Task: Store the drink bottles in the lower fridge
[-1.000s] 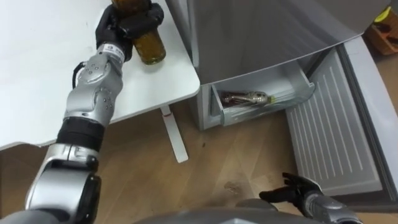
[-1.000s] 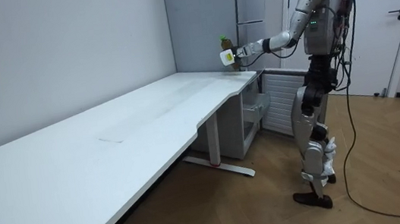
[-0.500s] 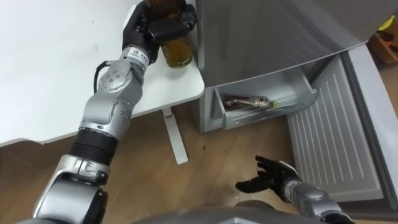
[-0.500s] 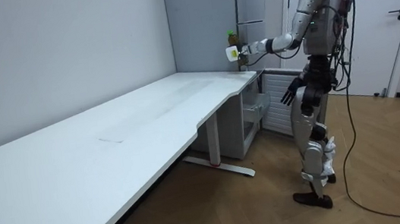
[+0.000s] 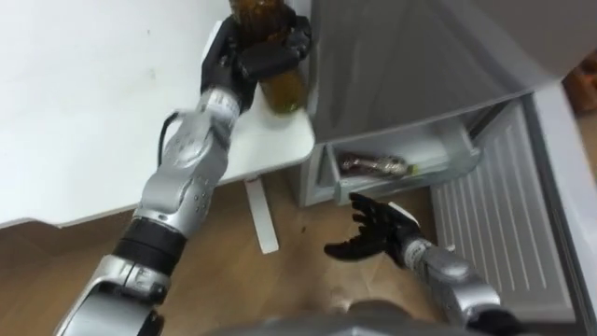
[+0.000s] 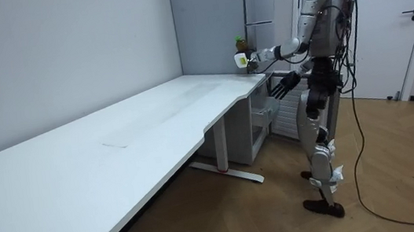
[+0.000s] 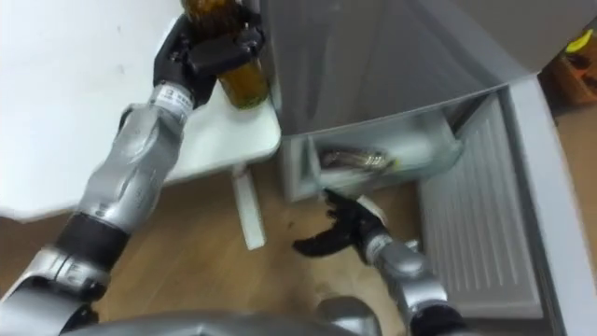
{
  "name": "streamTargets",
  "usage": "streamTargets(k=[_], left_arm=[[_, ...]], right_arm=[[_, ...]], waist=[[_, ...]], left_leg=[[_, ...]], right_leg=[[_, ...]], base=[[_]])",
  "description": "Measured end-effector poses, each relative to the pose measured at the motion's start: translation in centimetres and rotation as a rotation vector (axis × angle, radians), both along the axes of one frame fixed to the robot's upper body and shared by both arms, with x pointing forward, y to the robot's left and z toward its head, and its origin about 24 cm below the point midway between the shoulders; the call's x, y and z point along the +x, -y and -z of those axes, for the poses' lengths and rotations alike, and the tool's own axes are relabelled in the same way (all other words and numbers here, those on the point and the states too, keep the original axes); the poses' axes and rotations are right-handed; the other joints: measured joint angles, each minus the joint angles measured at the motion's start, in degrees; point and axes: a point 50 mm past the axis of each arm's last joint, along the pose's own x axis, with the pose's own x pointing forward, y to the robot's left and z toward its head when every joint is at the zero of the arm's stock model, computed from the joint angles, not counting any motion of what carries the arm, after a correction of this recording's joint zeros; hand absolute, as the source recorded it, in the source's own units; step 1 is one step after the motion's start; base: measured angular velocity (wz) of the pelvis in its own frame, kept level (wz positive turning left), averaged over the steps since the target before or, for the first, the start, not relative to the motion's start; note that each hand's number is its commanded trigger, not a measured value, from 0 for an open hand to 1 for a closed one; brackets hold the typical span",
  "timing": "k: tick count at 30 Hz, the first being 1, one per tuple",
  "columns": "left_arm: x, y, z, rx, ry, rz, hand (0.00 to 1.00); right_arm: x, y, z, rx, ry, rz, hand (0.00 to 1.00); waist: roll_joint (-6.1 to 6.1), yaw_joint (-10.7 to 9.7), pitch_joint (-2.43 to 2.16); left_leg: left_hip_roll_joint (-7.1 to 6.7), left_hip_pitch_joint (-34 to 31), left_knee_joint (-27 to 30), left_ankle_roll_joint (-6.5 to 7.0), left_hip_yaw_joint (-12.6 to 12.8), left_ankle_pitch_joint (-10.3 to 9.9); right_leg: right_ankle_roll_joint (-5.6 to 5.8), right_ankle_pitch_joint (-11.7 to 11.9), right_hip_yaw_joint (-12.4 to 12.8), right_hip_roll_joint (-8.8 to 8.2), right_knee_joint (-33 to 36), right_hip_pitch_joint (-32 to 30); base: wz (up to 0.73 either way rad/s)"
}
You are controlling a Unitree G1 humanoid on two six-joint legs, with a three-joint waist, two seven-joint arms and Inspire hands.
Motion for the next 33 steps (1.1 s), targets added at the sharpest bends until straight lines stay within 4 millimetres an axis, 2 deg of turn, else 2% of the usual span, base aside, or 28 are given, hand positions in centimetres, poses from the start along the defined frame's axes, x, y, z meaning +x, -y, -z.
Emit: streamTargets(k=[2,3,5,6,10,13,14,15,16,17,18,19,21,22,23,24,30,33], left_arm=[[-0.1,0.7,-0.1,-0.006,0.005,0.038,1.0],[-0.3,1.0,0.1,-0.022,-0.003,0.063,1.0],[-0.9,1.4,0.6,-0.017,-0.015,0.11,1.0],[-1.1,1.7,0.8,-0.013,-0.017,0.152,1.0],[-2.0,2.1,1.6,-0.037,-0.039,0.21,1.0],[-2.1,2.3,1.5,-0.045,-0.028,0.23,1.0],[-2.2,2.5,1.6,-0.046,-0.033,0.241,1.0],[-2.3,3.1,1.6,-0.047,-0.032,0.262,1.0],[-2.4,3.7,1.5,-0.045,-0.028,0.286,1.0],[-2.5,5.3,0.9,-0.039,0.0,0.358,1.0],[-2.9,6.1,0.8,-0.043,0.017,0.41,1.0],[-3.0,6.2,0.8,-0.043,0.021,0.424,1.0],[-3.1,5.8,1.0,-0.031,0.021,0.432,1.0],[-3.1,5.0,1.1,-0.015,0.021,0.418,1.0],[-3.1,4.4,1.4,0.002,0.019,0.395,1.0],[-3.0,3.8,1.5,0.037,0.025,0.375,1.0],[-3.4,2.9,1.2,0.15,0.072,0.358,1.0],[-4.0,2.5,1.4,0.176,0.072,0.351,1.0]], right_arm=[[0.4,-0.3,-0.6,0.012,0.03,-0.014,0.0],[0.6,-0.8,-0.9,0.036,0.045,-0.031,0.0],[0.7,-1.6,-1.3,0.081,0.066,-0.039,0.0],[0.7,-1.8,-1.7,0.114,0.08,-0.03,0.0],[0.0,-1.9,-1.4,0.122,0.053,-0.033,0.0],[0.2,-1.8,-1.5,0.118,0.061,-0.039,0.0],[0.1,-2.0,-1.4,0.121,0.056,-0.035,0.0],[0.0,-2.1,-1.2,0.122,0.048,-0.028,0.0],[-0.1,-1.8,-1.1,0.117,0.045,-0.021,0.0],[0.1,-0.8,-1.2,0.095,0.05,0.0,0.0],[0.1,-0.7,-1.1,0.084,0.045,0.0,0.0],[0.1,-0.8,-1.1,0.092,0.045,-0.004,0.0],[0.0,-1.2,-1.3,0.114,0.049,-0.026,0.0],[-0.2,-1.3,-1.2,0.119,0.044,-0.025,0.0],[-0.4,-1.1,-1.0,0.113,0.037,-0.017,0.0],[-0.5,-1.1,-1.0,0.111,0.032,-0.013,0.0],[-0.6,-1.1,-1.0,0.122,0.037,-0.01,0.0],[-0.7,-1.1,-0.9,0.123,0.034,-0.009,0.0]], waist=[[-0.17,-0.11,0.05],[-0.28,0.41,0.05],[-0.18,0.73,0.0],[0.0,0.69,0.11],[0.11,0.67,0.17],[0.07,0.44,0.15],[-0.52,0.43,0.51],[-2.56,0.67,1.67],[-2.3,0.29,1.34],[-0.95,-0.65,1.12],[-1.41,1.3,0.71],[-1.41,1.66,0.7],[-1.27,2.35,0.79],[-1.28,2.38,0.78],[-0.69,2.21,0.44],[-0.19,2.08,0.26],[-0.28,2.26,0.28],[-0.85,2.36,0.21]], left_leg=[[-0.03,0.5,-0.8,0.07,2.43,0.13],[-0.11,0.79,-1.05,0.07,2.77,0.13],[-0.57,1.24,-1.0,0.08,2.86,0.11],[-0.83,1.33,-1.0,0.09,2.84,0.11],[-0.82,2.46,-0.95,0.1,2.64,0.12],[-1.09,1.88,-0.42,0.1,3.06,0.11],[-1.59,0.71,3.31,0.13,4.31,0.0],[-2.96,-3.47,8.63,1.07,5.57,-0.97],[-3.2,-5.37,5.76,1.87,5.13,-1.06],[-1.95,-8.53,0.3,4.42,5.64,3.47],[-2.77,-8.86,0.97,4.04,8.0,3.57],[-2.85,-8.89,1.3,4.11,8.21,3.52],[-2.85,-8.28,2.1,4.11,6.8,3.52],[-3.08,-7.33,2.07,3.87,4.91,3.36],[-3.06,-6.26,1.87,3.35,5.07,2.87],[-2.97,-5.47,1.52,3.3,5.19,2.84],[-2.61,-4.13,-0.55,2.93,5.99,2.26],[-2.52,-3.91,-0.36,2.92,6.0,2.09]], right_leg=[[0.33,-0.21,1.4,0.46,0.04,-0.36],[0.38,-0.23,1.14,0.86,0.04,-0.51],[0.39,-0.21,0.98,0.64,-0.11,0.07],[0.39,-0.21,1.04,0.4,-0.19,0.31],[0.4,-0.22,0.76,0.38,2.19,-0.45],[0.41,-0.14,-0.26,-0.5,1.98,-0.14],[0.53,0.06,1.18,-1.95,2.0,0.71],[0.73,0.07,5.65,-4.48,1.36,2.04],[1.2,0.31,6.92,-4.83,1.01,1.83],[3.38,-0.65,6.9,-4.72,1.64,0.17],[5.15,-2.18,7.01,-5.43,2.54,-1.43],[5.05,-2.2,6.7,-5.41,2.01,-1.39],[3.99,-1.55,6.25,-4.29,-1.75,-1.55],[3.25,1.43,6.01,-3.29,-4.34,-1.76],[3.01,1.2,3.83,-2.92,-3.59,-1.05],[3.0,1.19,3.86,-2.62,-3.31,-0.58],[2.64,0.92,2.78,-1.53,-2.74,-0.75],[2.6,0.91,2.7,-1.43,-2.46,-0.55]], base=[[0.24],[-0.06],[-0.15],[0.0],[-0.04],[0.0],[0.3],[0.49],[0.84],[0.43],[0.14],[-0.56],[-0.52],[-0.38],[-0.31],[-0.14],[-0.03],[-0.02]])
